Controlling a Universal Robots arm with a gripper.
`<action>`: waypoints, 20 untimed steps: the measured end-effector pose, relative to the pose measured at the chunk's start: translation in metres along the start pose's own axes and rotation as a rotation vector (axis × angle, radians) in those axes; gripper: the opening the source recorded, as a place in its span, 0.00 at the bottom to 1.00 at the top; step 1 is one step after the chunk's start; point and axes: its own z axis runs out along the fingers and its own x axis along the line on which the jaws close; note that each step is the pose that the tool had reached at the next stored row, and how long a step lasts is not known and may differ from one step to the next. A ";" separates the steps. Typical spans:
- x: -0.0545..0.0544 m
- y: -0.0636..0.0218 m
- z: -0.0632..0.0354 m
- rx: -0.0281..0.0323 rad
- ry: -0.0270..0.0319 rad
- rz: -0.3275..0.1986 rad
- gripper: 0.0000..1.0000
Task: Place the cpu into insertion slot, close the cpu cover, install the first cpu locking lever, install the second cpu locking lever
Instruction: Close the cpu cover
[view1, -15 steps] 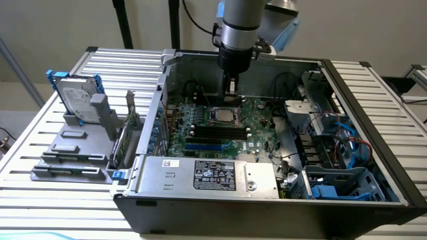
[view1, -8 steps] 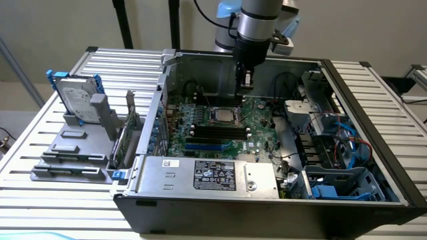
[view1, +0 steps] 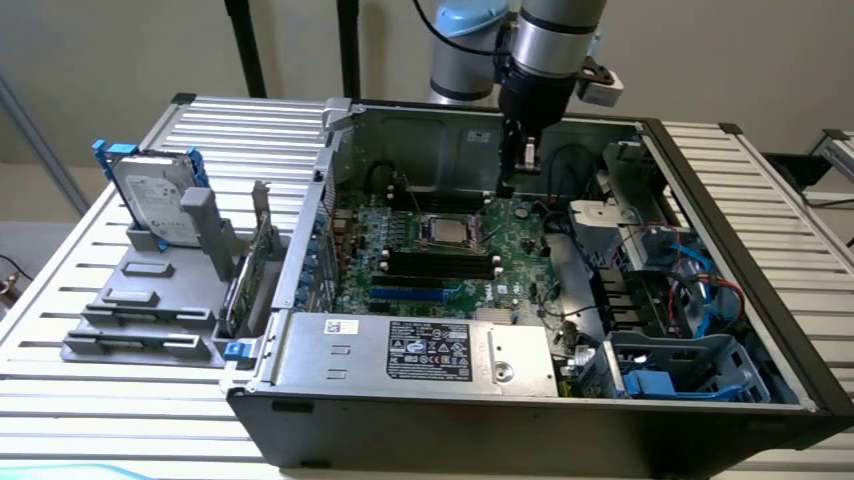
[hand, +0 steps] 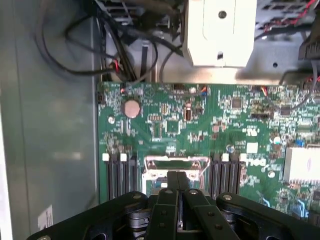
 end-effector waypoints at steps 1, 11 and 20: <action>0.000 0.0047 -0.0002 0.0000 0.0002 0.000 0.11; 0.000 0.0268 0.0104 0.0000 0.0000 -0.013 0.11; 0.000 0.0194 0.0240 0.0111 -0.0009 -0.032 0.11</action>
